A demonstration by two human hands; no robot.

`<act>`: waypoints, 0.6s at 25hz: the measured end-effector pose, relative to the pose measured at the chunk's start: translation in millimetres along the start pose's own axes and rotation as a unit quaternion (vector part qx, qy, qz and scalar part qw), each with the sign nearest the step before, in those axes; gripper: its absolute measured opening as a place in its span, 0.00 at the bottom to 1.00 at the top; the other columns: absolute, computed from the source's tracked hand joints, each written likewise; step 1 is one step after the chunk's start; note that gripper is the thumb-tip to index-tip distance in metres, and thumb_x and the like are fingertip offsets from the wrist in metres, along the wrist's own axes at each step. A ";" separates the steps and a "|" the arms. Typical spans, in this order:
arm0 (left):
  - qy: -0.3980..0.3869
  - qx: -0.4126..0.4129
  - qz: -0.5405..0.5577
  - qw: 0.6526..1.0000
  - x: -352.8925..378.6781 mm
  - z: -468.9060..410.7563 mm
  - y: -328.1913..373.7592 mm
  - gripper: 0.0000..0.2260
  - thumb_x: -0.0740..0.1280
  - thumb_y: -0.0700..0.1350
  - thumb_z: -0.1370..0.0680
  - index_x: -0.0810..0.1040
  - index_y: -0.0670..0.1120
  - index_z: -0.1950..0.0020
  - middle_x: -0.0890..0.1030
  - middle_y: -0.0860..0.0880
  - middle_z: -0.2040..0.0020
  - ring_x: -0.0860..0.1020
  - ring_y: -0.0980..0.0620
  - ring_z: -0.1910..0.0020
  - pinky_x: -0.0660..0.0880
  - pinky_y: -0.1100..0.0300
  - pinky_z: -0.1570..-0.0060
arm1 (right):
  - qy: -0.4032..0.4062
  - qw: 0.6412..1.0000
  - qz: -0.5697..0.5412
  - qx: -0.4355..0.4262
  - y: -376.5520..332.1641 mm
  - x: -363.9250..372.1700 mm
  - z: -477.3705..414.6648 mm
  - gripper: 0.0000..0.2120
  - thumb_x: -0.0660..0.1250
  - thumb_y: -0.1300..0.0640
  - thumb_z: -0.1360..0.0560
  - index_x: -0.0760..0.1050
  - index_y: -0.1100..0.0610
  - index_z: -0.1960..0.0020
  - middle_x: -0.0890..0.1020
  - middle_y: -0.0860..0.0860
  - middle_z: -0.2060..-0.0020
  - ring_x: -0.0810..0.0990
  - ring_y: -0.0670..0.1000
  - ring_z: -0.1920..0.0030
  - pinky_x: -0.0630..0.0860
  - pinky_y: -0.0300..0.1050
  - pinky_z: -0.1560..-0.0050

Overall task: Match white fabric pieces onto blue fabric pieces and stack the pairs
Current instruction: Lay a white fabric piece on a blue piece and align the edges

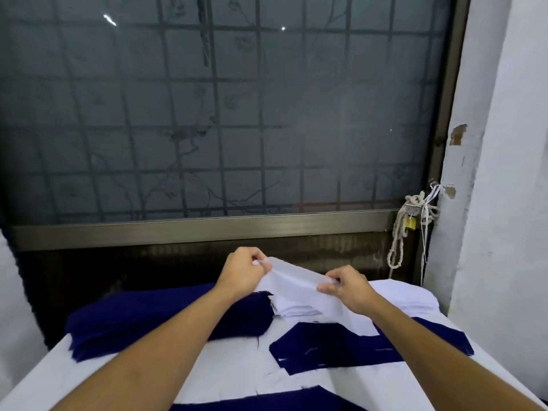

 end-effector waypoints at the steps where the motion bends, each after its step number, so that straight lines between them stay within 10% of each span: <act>1: 0.008 -0.012 -0.001 1.000 -18.5 5.8 -7.6 0.04 0.71 0.46 0.22 0.82 0.50 0.57 0.84 0.50 0.54 0.80 0.53 0.53 0.72 0.62 0.60 | -0.005 1.000 -0.001 -0.002 -3.2 -0.4 6.6 0.12 0.72 0.49 0.23 0.79 0.49 0.65 0.75 0.44 0.71 0.74 0.46 0.65 0.69 0.45 0.61; 6: 0.021 -0.050 -0.040 0.998 -91.2 46.1 -69.7 0.04 0.73 0.46 0.22 0.84 0.50 0.48 0.83 0.53 0.47 0.78 0.55 0.45 0.73 0.58 0.46 | -0.060 0.998 0.006 0.009 -11.7 15.1 34.9 0.14 0.74 0.48 0.25 0.82 0.57 0.64 0.79 0.53 0.68 0.76 0.49 0.64 0.71 0.46 0.60; 15: 0.063 -0.180 -0.043 0.981 -126.8 150.7 -183.8 0.10 0.73 0.46 0.22 0.82 0.39 0.48 0.80 0.42 0.56 0.78 0.50 0.60 0.79 0.59 0.67 | -0.117 0.990 -0.014 0.073 4.4 58.3 95.8 0.19 0.74 0.51 0.25 0.71 0.57 0.68 0.70 0.49 0.72 0.69 0.46 0.71 0.64 0.39 0.68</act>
Point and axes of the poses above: each hand's wrist, its own z-axis away from the middle knuckle, its own x-axis out of the palm, y = z × x, the point moved 4 cm from there along -z, towards the middle knuckle
